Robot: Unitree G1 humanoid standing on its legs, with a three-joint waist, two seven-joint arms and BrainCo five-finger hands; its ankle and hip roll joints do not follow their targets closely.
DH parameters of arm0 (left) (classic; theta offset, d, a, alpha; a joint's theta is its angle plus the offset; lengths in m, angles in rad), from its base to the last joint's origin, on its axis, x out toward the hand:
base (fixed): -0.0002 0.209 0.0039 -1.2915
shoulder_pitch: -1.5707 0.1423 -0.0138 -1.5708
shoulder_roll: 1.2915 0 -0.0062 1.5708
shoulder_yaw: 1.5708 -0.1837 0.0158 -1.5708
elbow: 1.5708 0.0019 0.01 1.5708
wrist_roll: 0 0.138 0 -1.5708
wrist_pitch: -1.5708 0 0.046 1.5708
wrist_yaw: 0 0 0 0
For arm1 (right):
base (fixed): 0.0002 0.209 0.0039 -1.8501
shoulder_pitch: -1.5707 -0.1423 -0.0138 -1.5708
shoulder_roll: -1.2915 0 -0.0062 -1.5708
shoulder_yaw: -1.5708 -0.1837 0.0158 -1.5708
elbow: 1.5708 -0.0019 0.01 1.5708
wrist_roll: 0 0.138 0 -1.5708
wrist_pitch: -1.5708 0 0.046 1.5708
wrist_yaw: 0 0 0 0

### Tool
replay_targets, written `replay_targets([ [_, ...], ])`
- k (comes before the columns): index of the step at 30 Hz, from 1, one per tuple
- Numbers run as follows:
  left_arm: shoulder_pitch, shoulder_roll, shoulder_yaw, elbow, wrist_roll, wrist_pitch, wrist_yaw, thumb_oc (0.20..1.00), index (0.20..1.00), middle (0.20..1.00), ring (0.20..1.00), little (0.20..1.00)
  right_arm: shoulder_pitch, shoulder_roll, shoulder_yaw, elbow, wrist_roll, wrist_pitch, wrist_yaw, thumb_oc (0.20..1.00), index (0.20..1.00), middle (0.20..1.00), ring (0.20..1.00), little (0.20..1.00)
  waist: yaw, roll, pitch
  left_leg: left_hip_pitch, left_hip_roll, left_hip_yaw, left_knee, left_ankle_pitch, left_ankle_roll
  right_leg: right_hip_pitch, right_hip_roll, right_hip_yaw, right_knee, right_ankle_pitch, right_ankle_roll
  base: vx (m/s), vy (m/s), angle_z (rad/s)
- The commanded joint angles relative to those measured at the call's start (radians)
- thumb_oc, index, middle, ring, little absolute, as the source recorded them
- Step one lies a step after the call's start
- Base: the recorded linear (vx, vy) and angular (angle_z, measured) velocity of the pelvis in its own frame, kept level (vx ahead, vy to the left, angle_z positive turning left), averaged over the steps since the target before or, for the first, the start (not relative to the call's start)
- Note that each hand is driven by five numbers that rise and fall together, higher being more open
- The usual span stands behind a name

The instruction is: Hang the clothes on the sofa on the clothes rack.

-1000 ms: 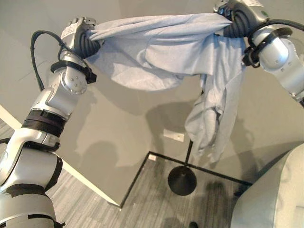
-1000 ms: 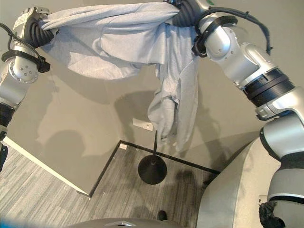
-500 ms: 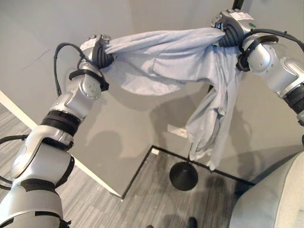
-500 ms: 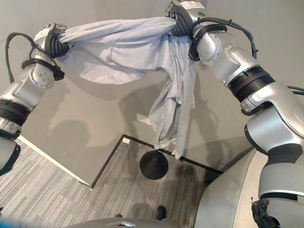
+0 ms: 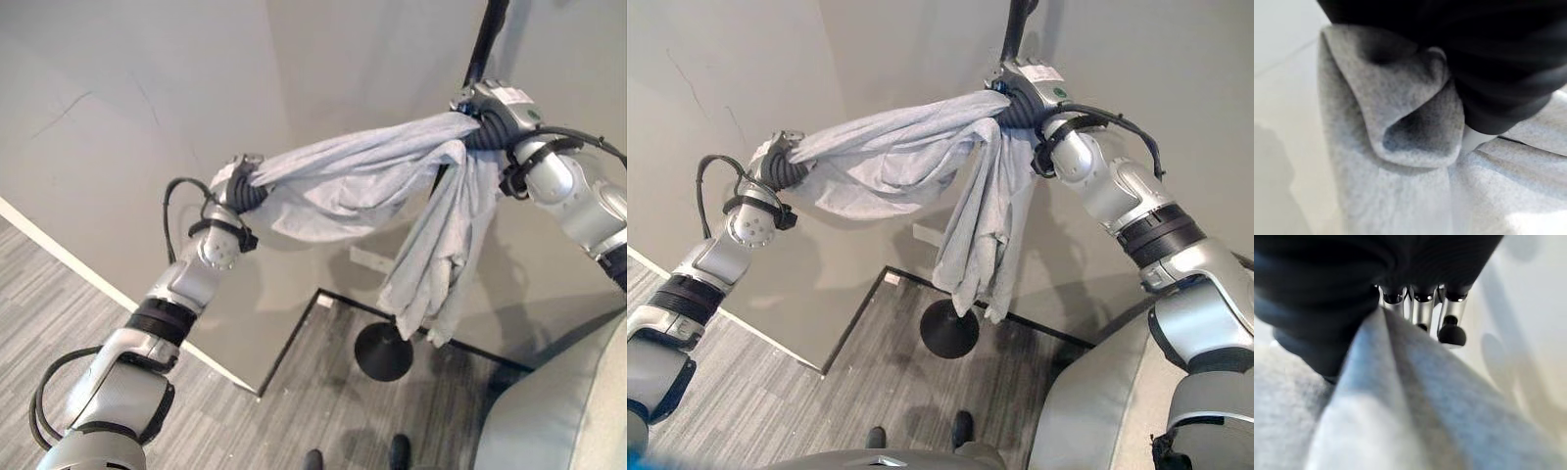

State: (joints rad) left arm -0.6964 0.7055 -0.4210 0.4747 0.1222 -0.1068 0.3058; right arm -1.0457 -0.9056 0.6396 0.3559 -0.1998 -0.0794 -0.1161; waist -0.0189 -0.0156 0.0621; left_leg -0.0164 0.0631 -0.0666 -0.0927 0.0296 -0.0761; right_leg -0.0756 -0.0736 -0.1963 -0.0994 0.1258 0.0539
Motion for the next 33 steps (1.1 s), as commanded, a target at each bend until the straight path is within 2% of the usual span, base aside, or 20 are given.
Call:
replay_targets([
  [1, -0.079, 0.027, 0.061, 0.030, -0.004, -0.014, 0.014, 0.200, 0.200, 0.200, 0.200, 0.200, -0.026, -0.067, 0.063, 0.046, -0.057, 0.004, 0.031, 0.200, 0.200, 0.200, 0.200, 0.200, 0.044, -0.049, -0.001, 0.054, 0.020, 0.012, 0.005, -0.080, -0.026, 0.029, -0.112, 0.032, 0.012, -0.043, 0.134, 0.00, 0.000, 0.00],
  [9, 0.008, -0.004, 0.081, 0.042, 0.010, -0.010, -0.004, 0.200, 0.200, 0.200, 0.200, 0.200, -0.043, -0.046, 0.109, -0.030, -0.106, -0.021, 0.061, 0.200, 0.200, 0.200, 0.200, 0.200, 0.046, -0.061, 0.002, 0.070, 0.026, 0.026, 0.005, -0.087, -0.025, 0.034, -0.107, 0.045, 0.012, -0.046, 0.133, 0.00, 0.000, -0.02],
  [13, 0.062, -0.048, 0.085, 0.052, 0.001, -0.008, -0.025, 0.200, 0.200, 0.200, 0.200, 0.200, -0.062, -0.026, 0.119, -0.048, -0.093, -0.020, 0.070, 0.200, 0.200, 0.200, 0.200, 0.200, 0.046, -0.079, 0.001, 0.078, 0.032, 0.032, 0.005, -0.090, -0.026, 0.038, -0.104, 0.047, 0.012, -0.046, 0.130, 0.00, -0.001, -0.07],
  [14, 0.070, -0.057, 0.083, 0.056, -0.003, -0.008, -0.030, 0.200, 0.200, 0.200, 0.200, 0.200, -0.065, -0.021, 0.119, -0.047, -0.090, -0.020, 0.069, 0.247, 0.247, 0.247, 0.247, 0.247, 0.046, -0.083, 0.001, 0.078, 0.033, 0.033, 0.005, -0.090, -0.027, 0.038, -0.104, 0.047, 0.012, -0.046, 0.130, 0.00, -0.007, -0.06],
  [15, 0.076, -0.064, 0.079, 0.062, -0.007, -0.007, -0.036, 0.200, 0.200, 0.200, 0.200, 0.200, -0.067, -0.019, 0.117, -0.050, -0.083, -0.019, 0.067, 0.677, 0.677, 0.677, 0.677, 0.677, 0.045, -0.084, 0.001, 0.078, 0.034, 0.033, 0.005, -0.091, -0.027, 0.038, -0.103, 0.048, 0.012, -0.046, 0.130, 0.00, -0.005, -0.05],
  [16, 0.085, -0.066, 0.080, 0.063, -0.009, -0.006, -0.042, 0.391, 0.391, 0.391, 0.391, 0.391, -0.068, -0.019, 0.110, -0.056, -0.074, -0.017, 0.065, 1.000, 1.000, 1.000, 1.000, 1.000, 0.044, -0.087, 0.001, 0.078, 0.035, 0.036, 0.005, -0.092, -0.026, 0.038, -0.103, 0.050, 0.012, -0.045, 0.130, 0.00, 0.003, -0.04],
  [17, 0.093, -0.071, 0.078, 0.061, -0.007, -0.006, -0.049, 0.834, 0.834, 0.834, 0.834, 0.834, -0.070, -0.019, 0.105, -0.061, -0.070, -0.016, 0.064, 1.000, 1.000, 1.000, 1.000, 1.000, 0.043, -0.088, 0.000, 0.080, 0.034, 0.038, 0.005, -0.093, -0.026, 0.038, -0.103, 0.051, 0.012, -0.044, 0.131, 0.00, 0.007, -0.04],
  [18, 0.096, -0.076, 0.075, 0.065, -0.005, -0.004, -0.054, 1.000, 1.000, 1.000, 1.000, 1.000, -0.071, -0.019, 0.097, -0.064, -0.065, -0.017, 0.058, 1.000, 1.000, 1.000, 1.000, 1.000, 0.042, -0.089, -0.001, 0.081, 0.034, 0.039, 0.005, -0.093, -0.026, 0.038, -0.102, 0.052, 0.012, -0.045, 0.130, 0.01, 0.019, -0.04],
  [25, 0.147, -0.092, 0.099, 0.054, -0.010, 0.002, -0.066, 1.000, 1.000, 1.000, 1.000, 1.000, -0.077, -0.033, 0.014, -0.157, -0.010, -0.025, 0.023, 1.000, 1.000, 1.000, 1.000, 1.000, 0.038, -0.100, -0.007, 0.092, 0.033, 0.053, 0.005, -0.104, -0.021, 0.033, -0.099, 0.070, 0.012, -0.039, 0.130, 0.00, 0.003, 0.00],
  [33, 0.196, -0.094, 0.138, 0.031, -0.017, 0.000, -0.074, 1.000, 1.000, 1.000, 1.000, 1.000, -0.098, -0.128, -0.050, -0.338, 0.052, -0.065, 0.007, 1.000, 1.000, 1.000, 1.000, 1.000, 0.024, -0.106, -0.020, 0.105, 0.033, 0.068, 0.005, -0.115, -0.018, 0.031, -0.095, 0.088, 0.012, -0.038, 0.131, 0.03, 0.008, -0.08],
])
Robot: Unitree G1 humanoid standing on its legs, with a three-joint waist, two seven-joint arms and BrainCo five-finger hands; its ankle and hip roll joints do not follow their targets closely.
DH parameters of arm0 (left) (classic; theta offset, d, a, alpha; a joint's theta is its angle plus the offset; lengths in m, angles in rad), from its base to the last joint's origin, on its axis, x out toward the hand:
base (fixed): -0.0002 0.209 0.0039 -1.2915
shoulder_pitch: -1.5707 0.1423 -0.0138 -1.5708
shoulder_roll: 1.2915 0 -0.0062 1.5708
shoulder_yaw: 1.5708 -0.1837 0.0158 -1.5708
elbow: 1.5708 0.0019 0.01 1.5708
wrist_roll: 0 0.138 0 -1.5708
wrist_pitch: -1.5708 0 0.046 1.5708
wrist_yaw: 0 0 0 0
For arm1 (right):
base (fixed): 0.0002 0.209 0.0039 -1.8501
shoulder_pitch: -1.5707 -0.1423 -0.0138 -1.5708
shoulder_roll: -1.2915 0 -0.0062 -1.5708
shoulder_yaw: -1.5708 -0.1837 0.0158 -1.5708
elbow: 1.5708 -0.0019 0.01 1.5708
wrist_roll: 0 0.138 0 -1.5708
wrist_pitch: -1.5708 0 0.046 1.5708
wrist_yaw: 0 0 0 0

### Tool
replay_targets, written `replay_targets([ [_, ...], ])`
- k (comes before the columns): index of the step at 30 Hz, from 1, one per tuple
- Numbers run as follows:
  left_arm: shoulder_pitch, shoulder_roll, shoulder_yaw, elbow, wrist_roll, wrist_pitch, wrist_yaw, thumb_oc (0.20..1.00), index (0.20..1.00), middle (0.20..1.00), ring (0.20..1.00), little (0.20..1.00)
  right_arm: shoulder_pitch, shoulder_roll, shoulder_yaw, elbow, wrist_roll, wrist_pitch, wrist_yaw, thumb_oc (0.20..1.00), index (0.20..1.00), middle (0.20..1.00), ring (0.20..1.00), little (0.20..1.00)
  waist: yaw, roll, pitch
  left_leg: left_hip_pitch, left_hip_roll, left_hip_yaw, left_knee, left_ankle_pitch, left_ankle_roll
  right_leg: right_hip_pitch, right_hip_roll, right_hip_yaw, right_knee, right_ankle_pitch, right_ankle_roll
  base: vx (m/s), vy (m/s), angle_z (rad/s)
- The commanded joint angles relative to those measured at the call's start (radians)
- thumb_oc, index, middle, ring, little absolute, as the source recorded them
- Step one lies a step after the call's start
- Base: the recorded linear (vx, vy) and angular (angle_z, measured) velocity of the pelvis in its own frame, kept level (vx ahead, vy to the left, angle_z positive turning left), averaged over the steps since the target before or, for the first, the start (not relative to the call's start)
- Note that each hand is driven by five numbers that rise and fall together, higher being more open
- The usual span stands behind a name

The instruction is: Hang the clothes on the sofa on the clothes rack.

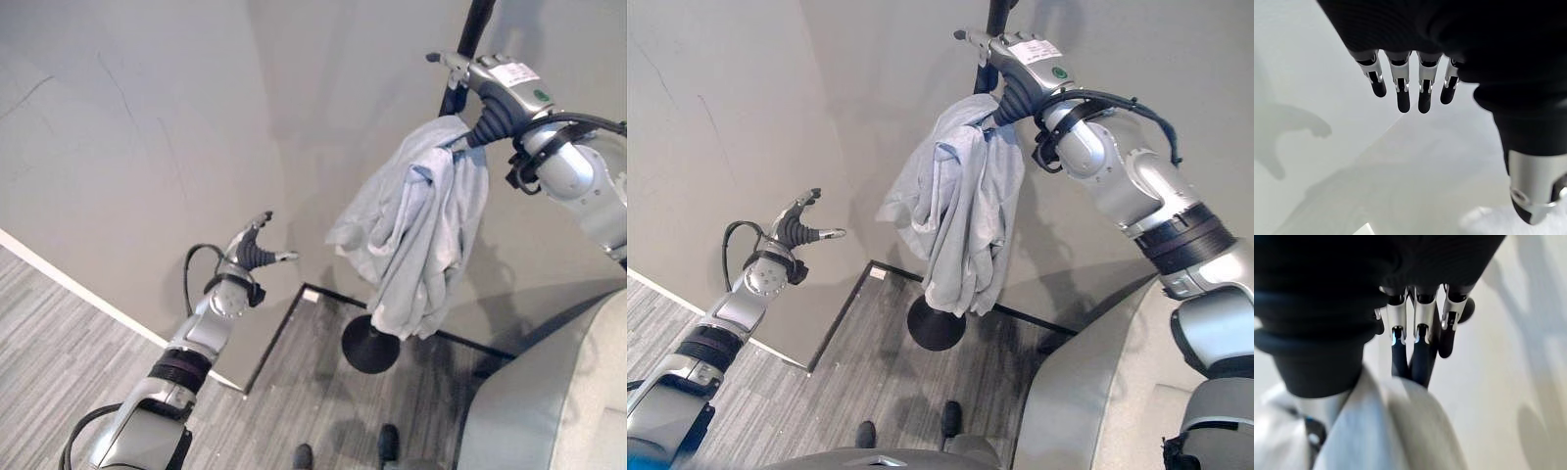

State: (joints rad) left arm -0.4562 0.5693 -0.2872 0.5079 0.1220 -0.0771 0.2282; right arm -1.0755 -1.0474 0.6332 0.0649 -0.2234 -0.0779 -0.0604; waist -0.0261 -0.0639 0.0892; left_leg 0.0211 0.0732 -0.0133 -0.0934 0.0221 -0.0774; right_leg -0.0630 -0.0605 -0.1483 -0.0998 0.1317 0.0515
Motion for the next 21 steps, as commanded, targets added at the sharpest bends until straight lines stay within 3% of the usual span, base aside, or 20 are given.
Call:
replay_targets([
  [1, -0.035, 0.042, 0.010, -0.003, -0.015, -0.029, 0.002, 1.000, 1.000, 1.000, 1.000, 1.000, -0.066, 0.000, -0.056, -0.068, 0.083, -0.074, -0.052, 1.000, 1.000, 1.000, 1.000, 1.000, 0.028, -0.057, -0.049, 0.070, 0.023, 0.017, 0.006, -0.109, -0.016, 0.019, -0.107, 0.042, 0.013, -0.045, 0.134, 0.03, 0.016, -0.12],
  [6, 0.005, 0.048, 0.036, -0.018, -0.018, -0.037, -0.005, 1.000, 1.000, 1.000, 1.000, 1.000, -0.010, -0.085, -0.164, -0.166, 0.203, -0.127, -0.058, 1.000, 1.000, 1.000, 1.000, 1.000, 0.014, -0.057, -0.062, 0.082, 0.024, 0.030, 0.006, -0.118, -0.016, 0.020, -0.103, 0.053, 0.013, -0.047, 0.136, 0.03, 0.012, -0.09],
  [8, 0.029, 0.041, 0.052, -0.021, -0.027, -0.045, -0.015, 1.000, 1.000, 1.000, 1.000, 1.000, 0.071, -0.117, -0.238, -0.191, 0.325, -0.150, -0.022, 1.000, 1.000, 1.000, 1.000, 1.000, 0.003, -0.053, -0.068, 0.089, 0.025, 0.035, 0.006, -0.122, -0.017, 0.026, -0.103, 0.056, 0.013, -0.049, 0.136, 0.03, 0.005, -0.09],
  [9, 0.029, 0.043, 0.049, -0.021, -0.027, -0.045, -0.015, 1.000, 1.000, 1.000, 1.000, 1.000, 0.080, -0.118, -0.246, -0.194, 0.326, -0.150, -0.021, 1.000, 1.000, 1.000, 1.000, 1.000, 0.004, -0.055, -0.068, 0.089, 0.025, 0.035, 0.006, -0.122, -0.018, 0.026, -0.103, 0.056, 0.013, -0.049, 0.136, 0.03, 0.004, -0.08],
  [13, 0.087, 0.033, 0.092, -0.079, -0.060, -0.059, -0.025, 1.000, 1.000, 1.000, 1.000, 1.000, 0.332, -0.083, -0.480, -0.199, 0.407, -0.168, -0.033, 1.000, 1.000, 1.000, 1.000, 1.000, -0.006, -0.043, -0.073, 0.095, 0.025, 0.038, 0.006, -0.127, -0.016, 0.033, -0.104, 0.055, 0.013, -0.051, 0.136, 0.01, 0.005, -0.03],
  [14, 0.155, 0.000, 0.150, -0.140, -0.112, -0.071, -0.049, 1.000, 1.000, 1.000, 1.000, 1.000, 0.549, 0.008, -0.673, -0.181, 0.369, -0.165, -0.063, 1.000, 1.000, 1.000, 1.000, 1.000, -0.015, -0.027, -0.073, 0.095, 0.020, 0.038, 0.006, -0.122, -0.012, 0.034, -0.110, 0.055, 0.013, -0.046, 0.135, 0.00, 0.000, 0.00],
  [18, 0.255, -0.035, 0.220, -0.206, -0.193, -0.076, -0.074, 1.000, 1.000, 1.000, 1.000, 1.000, 0.778, 0.126, -0.844, -0.199, 0.320, -0.152, -0.079, 1.000, 1.000, 1.000, 1.000, 1.000, -0.012, -0.011, -0.076, 0.106, 0.022, 0.038, 0.006, -0.136, -0.008, 0.048, -0.110, 0.046, 0.013, -0.060, 0.135, 0.03, 0.012, -0.01],
  [19, 0.322, -0.059, 0.261, -0.241, -0.208, -0.077, -0.088, 1.000, 1.000, 1.000, 1.000, 1.000, 0.903, 0.235, -0.940, -0.209, 0.323, -0.152, -0.078, 1.000, 1.000, 1.000, 1.000, 1.000, -0.012, 0.000, -0.078, 0.112, 0.023, 0.038, 0.006, -0.141, -0.006, 0.057, -0.111, 0.041, 0.013, -0.066, 0.134, 0.00, 0.000, 0.00],
  [21, 0.353, -0.065, 0.287, -0.250, -0.201, -0.076, -0.091, 1.000, 1.000, 1.000, 1.000, 1.000, 0.942, 0.298, -0.967, -0.185, 0.323, -0.160, -0.097, 1.000, 1.000, 1.000, 1.000, 1.000, -0.012, 0.005, -0.075, 0.109, 0.018, 0.036, 0.006, -0.130, -0.003, 0.053, -0.116, 0.040, 0.013, -0.055, 0.132, 0.00, 0.001, 0.04],
])
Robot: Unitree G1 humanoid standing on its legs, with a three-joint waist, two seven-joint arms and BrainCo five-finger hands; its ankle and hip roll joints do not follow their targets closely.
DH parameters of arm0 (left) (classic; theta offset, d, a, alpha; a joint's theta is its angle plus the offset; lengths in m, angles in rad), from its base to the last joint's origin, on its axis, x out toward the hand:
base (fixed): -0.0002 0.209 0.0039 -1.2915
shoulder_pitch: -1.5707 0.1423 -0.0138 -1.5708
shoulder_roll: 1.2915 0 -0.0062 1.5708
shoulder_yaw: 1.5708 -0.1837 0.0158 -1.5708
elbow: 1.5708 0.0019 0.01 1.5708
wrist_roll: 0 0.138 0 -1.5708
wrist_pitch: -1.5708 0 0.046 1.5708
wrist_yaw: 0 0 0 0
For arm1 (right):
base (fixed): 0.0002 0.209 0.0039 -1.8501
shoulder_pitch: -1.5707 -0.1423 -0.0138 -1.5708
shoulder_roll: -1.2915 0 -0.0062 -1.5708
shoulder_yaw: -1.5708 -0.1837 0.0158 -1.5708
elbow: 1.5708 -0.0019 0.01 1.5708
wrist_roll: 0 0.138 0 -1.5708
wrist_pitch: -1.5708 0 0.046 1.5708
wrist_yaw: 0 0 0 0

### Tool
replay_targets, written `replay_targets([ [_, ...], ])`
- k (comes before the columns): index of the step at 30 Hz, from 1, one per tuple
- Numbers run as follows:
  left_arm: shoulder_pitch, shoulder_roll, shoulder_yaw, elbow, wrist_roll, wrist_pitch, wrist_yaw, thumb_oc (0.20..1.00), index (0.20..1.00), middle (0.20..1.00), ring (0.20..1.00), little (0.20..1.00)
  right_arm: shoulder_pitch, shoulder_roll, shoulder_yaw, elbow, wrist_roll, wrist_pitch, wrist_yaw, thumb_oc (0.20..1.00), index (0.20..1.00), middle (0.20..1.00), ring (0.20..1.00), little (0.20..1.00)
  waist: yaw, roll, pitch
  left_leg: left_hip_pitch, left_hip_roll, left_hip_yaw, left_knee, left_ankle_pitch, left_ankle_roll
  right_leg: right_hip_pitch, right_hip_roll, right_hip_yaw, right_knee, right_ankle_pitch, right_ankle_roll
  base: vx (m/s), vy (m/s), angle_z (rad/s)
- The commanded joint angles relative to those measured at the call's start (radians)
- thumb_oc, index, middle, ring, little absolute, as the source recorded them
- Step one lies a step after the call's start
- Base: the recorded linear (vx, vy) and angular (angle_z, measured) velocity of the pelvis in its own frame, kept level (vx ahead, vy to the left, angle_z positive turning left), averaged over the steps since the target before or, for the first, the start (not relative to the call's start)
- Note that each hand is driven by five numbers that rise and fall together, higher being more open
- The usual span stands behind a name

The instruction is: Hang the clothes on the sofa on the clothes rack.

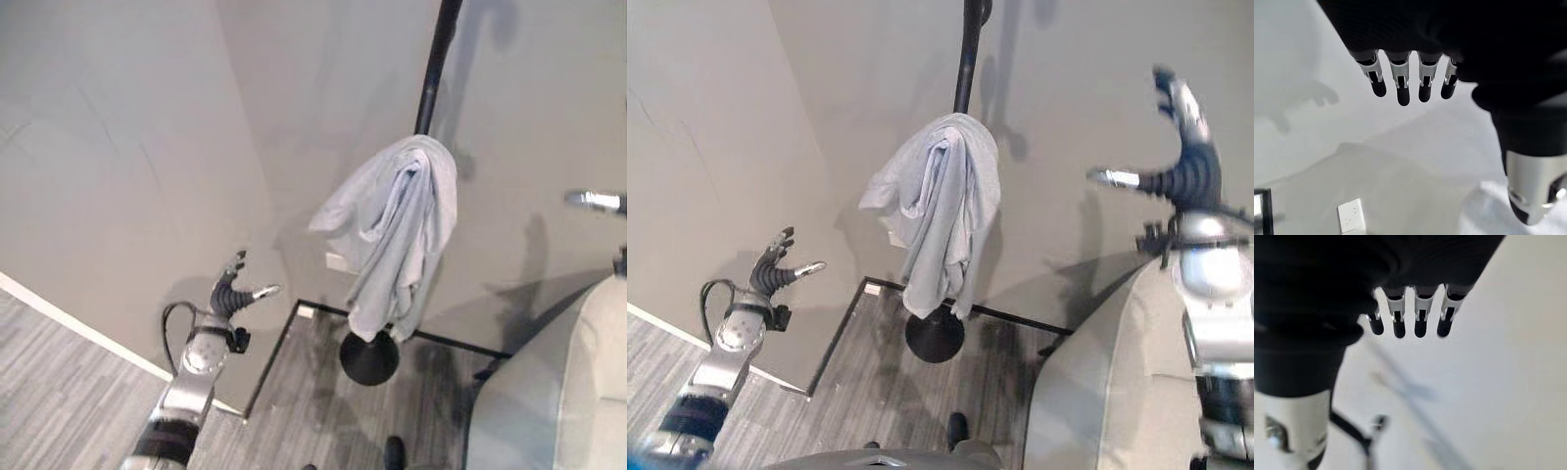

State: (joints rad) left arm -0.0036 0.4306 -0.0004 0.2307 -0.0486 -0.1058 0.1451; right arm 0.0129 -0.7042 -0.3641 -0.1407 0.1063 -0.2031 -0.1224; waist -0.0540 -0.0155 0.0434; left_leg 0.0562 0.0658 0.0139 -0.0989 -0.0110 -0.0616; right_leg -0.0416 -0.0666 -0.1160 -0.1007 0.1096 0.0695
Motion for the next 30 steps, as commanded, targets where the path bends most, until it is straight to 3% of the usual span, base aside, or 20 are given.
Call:
replay_targets([
  [1, -0.088, 0.071, 0.009, 0.028, -0.027, -0.046, -0.009, 1.000, 1.000, 1.000, 1.000, 1.000, -0.129, -0.024, 0.028, 0.029, -0.014, -0.036, -0.038, 1.000, 1.000, 1.000, 1.000, 1.000, 0.015, -0.038, -0.032, 0.081, 0.029, 0.010, 0.012, -0.109, -0.018, 0.039, -0.108, 0.007, 0.013, -0.043, 0.115, 0.00, 0.000, 0.00],
  [8, -0.058, 0.050, 0.034, 0.033, -0.039, -0.047, -0.008, 1.000, 1.000, 1.000, 1.000, 1.000, -0.033, 0.070, 0.042, 0.087, -0.027, -0.020, -0.031, 1.000, 1.000, 1.000, 1.000, 1.000, 0.012, -0.029, -0.027, 0.085, 0.025, 0.009, 0.012, -0.107, -0.014, 0.045, -0.111, 0.006, 0.013, -0.043, 0.110, 0.01, 0.008, 0.04],
  [14, 0.029, 0.019, 0.037, 0.093, -0.076, -0.048, -0.084, 1.000, 1.000, 1.000, 1.000, 1.000, 0.142, 0.174, 0.200, 0.305, 0.019, 0.034, 0.131, 1.000, 1.000, 1.000, 1.000, 1.000, 0.009, -0.032, -0.012, 0.091, 0.028, 0.014, 0.012, -0.098, -0.018, 0.056, -0.110, -0.005, 0.013, -0.043, 0.105, -0.04, -0.001, 0.02],
  [16, 0.126, -0.007, -0.043, 0.266, 0.014, -0.049, -0.174, 1.000, 1.000, 1.000, 1.000, 1.000, 0.196, 0.271, 0.328, 0.613, 0.030, 0.059, 0.220, 1.000, 1.000, 1.000, 1.000, 1.000, 0.010, -0.023, -0.002, 0.096, 0.030, 0.016, 0.012, -0.093, -0.020, 0.062, -0.113, -0.013, 0.013, -0.040, 0.106, -0.04, 0.031, 0.01],
  [17, 0.135, -0.011, -0.064, 0.318, 0.047, -0.052, -0.181, 1.000, 1.000, 1.000, 1.000, 1.000, 0.181, 0.293, 0.354, 0.711, 0.033, 0.056, 0.215, 1.000, 1.000, 1.000, 1.000, 1.000, 0.010, -0.022, -0.002, 0.094, 0.029, 0.017, 0.012, -0.093, -0.019, 0.061, -0.115, -0.015, 0.013, -0.040, 0.107, -0.04, 0.059, -0.02],
  [18, 0.137, -0.056, -0.094, 0.486, 0.055, -0.041, -0.185, 1.000, 1.000, 1.000, 1.000, 1.000, 0.166, 0.342, 0.390, 0.866, 0.035, 0.062, 0.202, 1.000, 1.000, 1.000, 1.000, 1.000, 0.013, -0.016, 0.000, 0.093, 0.027, 0.013, 0.012, -0.088, -0.017, 0.061, -0.117, -0.017, 0.013, -0.038, 0.108, -0.03, 0.053, 0.01],
  [20, 0.129, -0.075, -0.109, 0.565, 0.070, -0.039, -0.184, 1.000, 1.000, 1.000, 1.000, 1.000, 0.156, 0.357, 0.405, 0.918, 0.024, 0.061, 0.191, 1.000, 1.000, 1.000, 1.000, 1.000, 0.013, -0.013, 0.002, 0.094, 0.025, 0.012, 0.012, -0.089, -0.016, 0.063, -0.119, -0.018, 0.013, -0.040, 0.109, -0.01, 0.020, 0.02],
  [21, 0.116, -0.111, -0.136, 0.714, 0.106, -0.032, -0.165, 1.000, 1.000, 1.000, 1.000, 1.000, 0.149, 0.392, 0.434, 0.974, 0.020, 0.065, 0.180, 1.000, 1.000, 1.000, 1.000, 1.000, 0.014, -0.011, 0.000, 0.097, 0.023, 0.011, 0.012, -0.089, -0.016, 0.066, -0.122, -0.022, 0.013, -0.041, 0.109, 0.02, 0.023, 0.04],
  [23, 0.093, -0.145, -0.145, 0.845, 0.089, -0.021, -0.151, 1.000, 1.000, 1.000, 1.000, 1.000, 0.123, 0.417, 0.472, 1.003, 0.036, 0.070, 0.163, 1.000, 1.000, 1.000, 1.000, 1.000, 0.019, -0.009, 0.001, 0.098, 0.020, 0.010, 0.012, -0.087, -0.016, 0.068, -0.126, -0.024, 0.013, -0.039, 0.109, 0.01, 0.020, 0.08],
  [30, 0.058, -0.162, -0.146, 0.914, 0.056, -0.018, -0.148, 1.000, 1.000, 1.000, 1.000, 1.000, 0.085, 0.433, 0.488, 1.208, 0.038, 0.105, 0.136, 1.000, 1.000, 1.000, 1.000, 1.000, 0.027, -0.008, -0.001, 0.094, 0.016, 0.001, 0.012, -0.083, -0.016, 0.073, -0.131, -0.036, 0.013, -0.038, 0.108, 0.00, 0.011, 0.07],
])
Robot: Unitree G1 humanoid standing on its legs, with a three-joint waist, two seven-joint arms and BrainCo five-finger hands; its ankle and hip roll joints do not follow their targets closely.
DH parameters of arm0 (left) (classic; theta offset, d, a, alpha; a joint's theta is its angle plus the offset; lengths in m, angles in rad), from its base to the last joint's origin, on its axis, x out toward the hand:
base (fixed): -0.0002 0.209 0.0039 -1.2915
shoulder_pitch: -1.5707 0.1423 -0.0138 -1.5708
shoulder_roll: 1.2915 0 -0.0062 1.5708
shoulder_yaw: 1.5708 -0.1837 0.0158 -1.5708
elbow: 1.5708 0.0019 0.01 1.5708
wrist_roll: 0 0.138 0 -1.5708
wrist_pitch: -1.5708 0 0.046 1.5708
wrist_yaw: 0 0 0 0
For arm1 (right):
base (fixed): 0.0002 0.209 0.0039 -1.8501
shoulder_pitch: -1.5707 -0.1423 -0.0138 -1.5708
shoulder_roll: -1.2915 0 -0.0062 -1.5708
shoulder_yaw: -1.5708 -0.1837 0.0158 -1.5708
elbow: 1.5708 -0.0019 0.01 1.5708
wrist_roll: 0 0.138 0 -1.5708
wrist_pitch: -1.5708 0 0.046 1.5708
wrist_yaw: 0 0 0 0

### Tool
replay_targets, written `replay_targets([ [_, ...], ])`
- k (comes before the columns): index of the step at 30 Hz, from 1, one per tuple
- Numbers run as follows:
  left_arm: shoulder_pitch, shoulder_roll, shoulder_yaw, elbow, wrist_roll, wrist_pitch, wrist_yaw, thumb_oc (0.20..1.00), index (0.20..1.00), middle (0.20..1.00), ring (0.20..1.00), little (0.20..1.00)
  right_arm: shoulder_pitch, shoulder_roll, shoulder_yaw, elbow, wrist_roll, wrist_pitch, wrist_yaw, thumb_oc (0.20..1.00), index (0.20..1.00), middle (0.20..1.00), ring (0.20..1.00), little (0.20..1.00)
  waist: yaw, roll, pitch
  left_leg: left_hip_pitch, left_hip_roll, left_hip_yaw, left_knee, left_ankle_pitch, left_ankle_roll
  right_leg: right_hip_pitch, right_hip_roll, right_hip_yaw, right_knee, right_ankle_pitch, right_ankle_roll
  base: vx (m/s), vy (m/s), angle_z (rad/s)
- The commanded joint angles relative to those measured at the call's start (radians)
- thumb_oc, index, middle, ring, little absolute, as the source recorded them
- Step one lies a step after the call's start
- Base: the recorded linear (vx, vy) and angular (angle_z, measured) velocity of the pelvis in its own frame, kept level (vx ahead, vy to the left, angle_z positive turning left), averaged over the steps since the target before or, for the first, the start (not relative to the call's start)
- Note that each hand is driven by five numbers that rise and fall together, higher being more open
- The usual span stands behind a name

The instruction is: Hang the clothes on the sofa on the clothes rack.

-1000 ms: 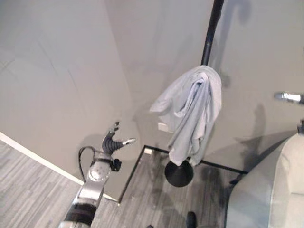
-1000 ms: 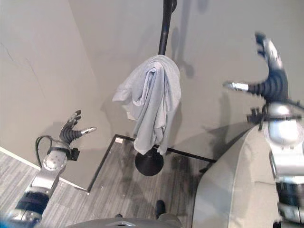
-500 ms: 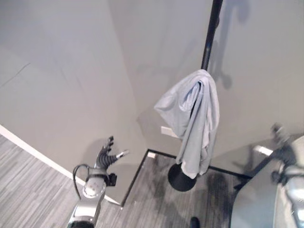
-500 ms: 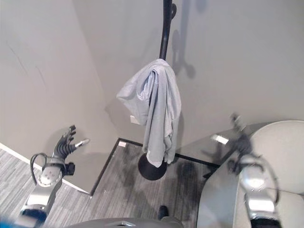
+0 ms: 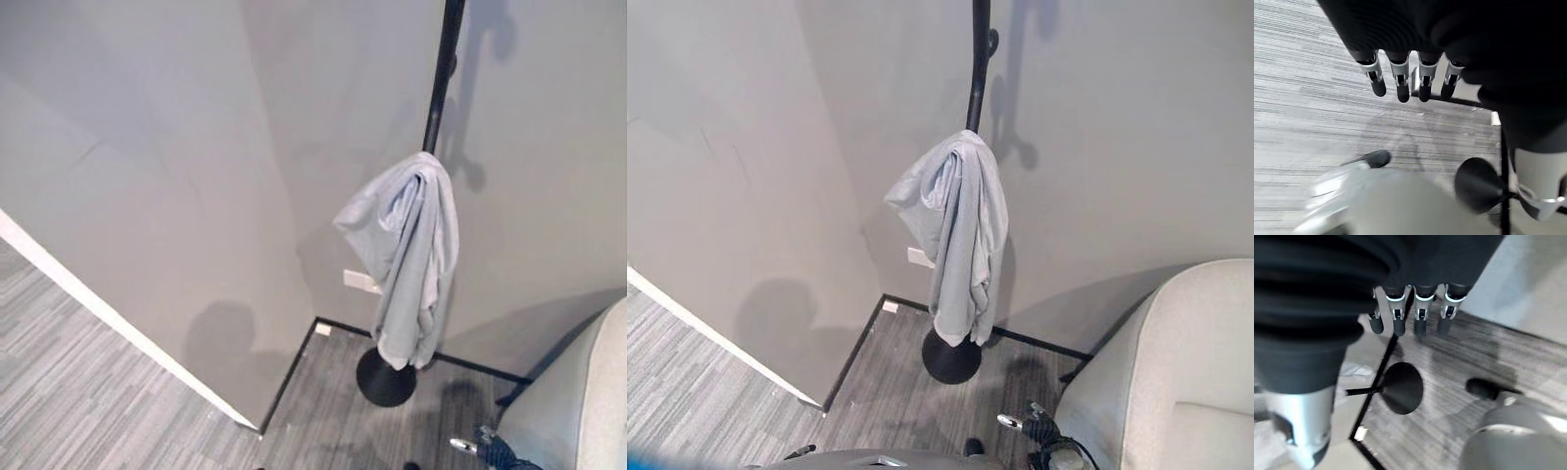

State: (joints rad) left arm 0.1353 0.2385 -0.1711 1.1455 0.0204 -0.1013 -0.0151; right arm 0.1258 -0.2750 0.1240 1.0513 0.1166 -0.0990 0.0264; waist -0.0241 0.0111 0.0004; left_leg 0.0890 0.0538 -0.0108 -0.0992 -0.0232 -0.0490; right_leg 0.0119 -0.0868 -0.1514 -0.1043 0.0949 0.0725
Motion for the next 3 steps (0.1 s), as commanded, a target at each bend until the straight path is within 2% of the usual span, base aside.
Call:
replay_targets([
  [1, -0.083, 0.027, 0.024, -0.001, -0.019, -0.022, 0.012, 1.000, 1.000, 1.000, 1.000, 1.000, -0.028, 0.007, -0.007, 0.035, 0.041, 0.002, -0.014, 1.000, 1.000, 1.000, 1.000, 1.000, -0.003, -0.034, 0.042, 0.060, 0.027, 0.025, 0.012, -0.070, -0.029, 0.020, -0.112, -0.003, 0.017, -0.023, 0.105, 0.00, 0.006, 0.06],
  [3, -0.086, 0.020, 0.026, 0.003, -0.041, -0.022, 0.003, 1.000, 1.000, 1.000, 1.000, 1.000, -0.032, 0.016, -0.019, 0.056, 0.068, 0.005, -0.012, 1.000, 1.000, 1.000, 1.000, 1.000, -0.001, -0.034, 0.043, 0.059, 0.027, 0.023, 0.012, -0.069, -0.029, 0.020, -0.113, -0.006, 0.017, -0.022, 0.105, 0.00, 0.002, 0.02],
])
